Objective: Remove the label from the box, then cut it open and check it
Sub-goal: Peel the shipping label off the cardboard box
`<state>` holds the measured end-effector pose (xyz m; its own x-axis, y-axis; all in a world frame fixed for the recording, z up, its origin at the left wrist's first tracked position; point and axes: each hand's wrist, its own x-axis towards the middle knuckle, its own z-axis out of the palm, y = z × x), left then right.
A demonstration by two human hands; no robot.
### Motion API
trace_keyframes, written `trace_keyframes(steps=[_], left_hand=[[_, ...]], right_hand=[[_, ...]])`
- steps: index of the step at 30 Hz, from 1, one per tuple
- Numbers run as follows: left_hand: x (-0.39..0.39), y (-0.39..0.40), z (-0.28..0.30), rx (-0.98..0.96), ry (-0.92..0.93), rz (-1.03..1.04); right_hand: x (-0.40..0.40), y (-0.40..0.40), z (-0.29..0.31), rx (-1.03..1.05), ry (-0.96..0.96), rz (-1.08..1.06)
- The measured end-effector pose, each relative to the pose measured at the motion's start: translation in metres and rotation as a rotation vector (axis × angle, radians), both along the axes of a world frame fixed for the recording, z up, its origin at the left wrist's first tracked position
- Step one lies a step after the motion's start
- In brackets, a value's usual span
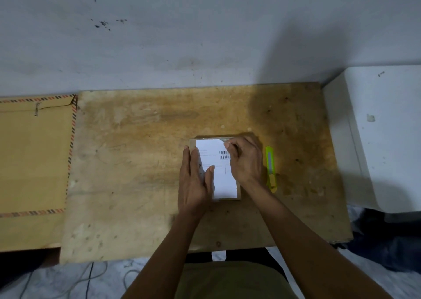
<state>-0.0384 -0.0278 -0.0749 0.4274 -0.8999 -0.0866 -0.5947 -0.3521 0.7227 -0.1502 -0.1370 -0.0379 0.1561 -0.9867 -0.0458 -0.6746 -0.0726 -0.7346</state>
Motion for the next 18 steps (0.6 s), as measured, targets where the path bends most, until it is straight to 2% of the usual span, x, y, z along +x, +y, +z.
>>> trace_keyframes(steps=[7, 12, 18], left_hand=[[-0.001, -0.002, 0.006, 0.018, 0.035, 0.034], [0.0, -0.002, 0.01, 0.03, 0.066, 0.016], [0.003, 0.001, 0.01, 0.051, 0.092, 0.003]], right_hand=[[-0.007, 0.007, 0.014, 0.135, -0.144, 0.069], [-0.013, 0.003, 0.003, 0.249, -0.184, -0.055], [-0.012, 0.001, 0.003, 0.254, -0.217, -0.118]])
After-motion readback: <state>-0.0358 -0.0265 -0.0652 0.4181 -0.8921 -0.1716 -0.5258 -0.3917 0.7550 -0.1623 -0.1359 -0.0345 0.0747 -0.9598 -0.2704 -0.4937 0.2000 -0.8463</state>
